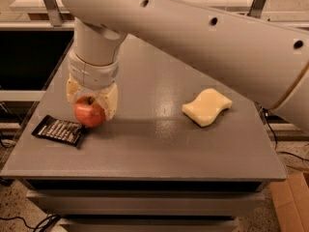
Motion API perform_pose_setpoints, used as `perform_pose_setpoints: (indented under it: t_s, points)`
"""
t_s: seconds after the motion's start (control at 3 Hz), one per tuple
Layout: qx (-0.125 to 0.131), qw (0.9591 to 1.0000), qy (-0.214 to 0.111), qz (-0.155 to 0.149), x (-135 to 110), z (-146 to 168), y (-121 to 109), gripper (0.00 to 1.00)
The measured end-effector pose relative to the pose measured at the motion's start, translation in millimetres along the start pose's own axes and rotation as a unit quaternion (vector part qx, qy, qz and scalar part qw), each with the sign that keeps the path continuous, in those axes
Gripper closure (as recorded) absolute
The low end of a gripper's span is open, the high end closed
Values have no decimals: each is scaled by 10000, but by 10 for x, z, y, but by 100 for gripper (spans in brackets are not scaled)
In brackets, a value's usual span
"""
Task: Move apple near rxbar chocolate
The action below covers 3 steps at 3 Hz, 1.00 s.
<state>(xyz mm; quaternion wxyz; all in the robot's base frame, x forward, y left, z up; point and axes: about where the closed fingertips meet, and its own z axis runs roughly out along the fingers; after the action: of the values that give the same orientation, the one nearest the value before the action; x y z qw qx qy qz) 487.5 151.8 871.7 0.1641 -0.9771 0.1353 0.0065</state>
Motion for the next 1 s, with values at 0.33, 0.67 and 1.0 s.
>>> perform_pose_setpoints:
  t_s: [0.33,0.67,1.0]
  points:
    - [-26,10000,-7,3,-5,19,3,35]
    - [-42,10000,-5,3,-5,28,6,12]
    - [-65,10000,6,-9,-5,29,9,0]
